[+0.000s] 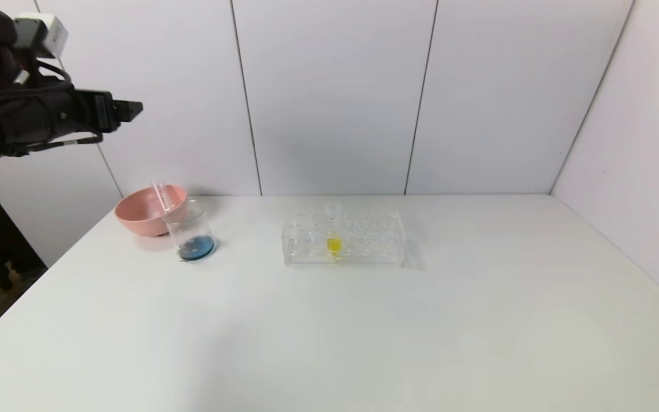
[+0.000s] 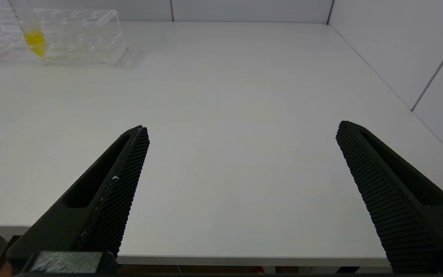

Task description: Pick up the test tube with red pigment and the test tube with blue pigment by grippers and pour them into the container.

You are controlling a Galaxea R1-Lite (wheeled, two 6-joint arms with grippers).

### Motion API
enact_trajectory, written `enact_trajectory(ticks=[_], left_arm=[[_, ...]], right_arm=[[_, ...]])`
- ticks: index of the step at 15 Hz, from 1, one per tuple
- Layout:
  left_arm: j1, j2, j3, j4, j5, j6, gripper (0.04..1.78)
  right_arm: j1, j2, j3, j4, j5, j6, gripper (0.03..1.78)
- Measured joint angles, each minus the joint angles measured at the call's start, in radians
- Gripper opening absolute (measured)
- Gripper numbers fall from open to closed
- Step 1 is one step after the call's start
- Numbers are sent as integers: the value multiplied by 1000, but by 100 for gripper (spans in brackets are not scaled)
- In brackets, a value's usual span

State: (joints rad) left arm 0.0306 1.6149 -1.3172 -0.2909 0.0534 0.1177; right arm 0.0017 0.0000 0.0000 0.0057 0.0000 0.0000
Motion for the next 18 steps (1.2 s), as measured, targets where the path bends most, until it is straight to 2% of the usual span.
enact_trajectory(ticks=[3, 6, 13, 18], left_arm=[[0, -219, 87, 5, -135, 48, 176], [3, -471, 232, 45, -215, 56, 176], [8, -1119, 656, 146, -309, 150, 176], [-7, -1422, 928, 145, -320, 295, 176]], right_arm=[[0, 0, 0, 0, 0, 0, 178], [0, 0, 0, 0, 0, 0, 177], [0, 0, 0, 0, 0, 0, 177], [0, 0, 0, 0, 0, 0, 178]])
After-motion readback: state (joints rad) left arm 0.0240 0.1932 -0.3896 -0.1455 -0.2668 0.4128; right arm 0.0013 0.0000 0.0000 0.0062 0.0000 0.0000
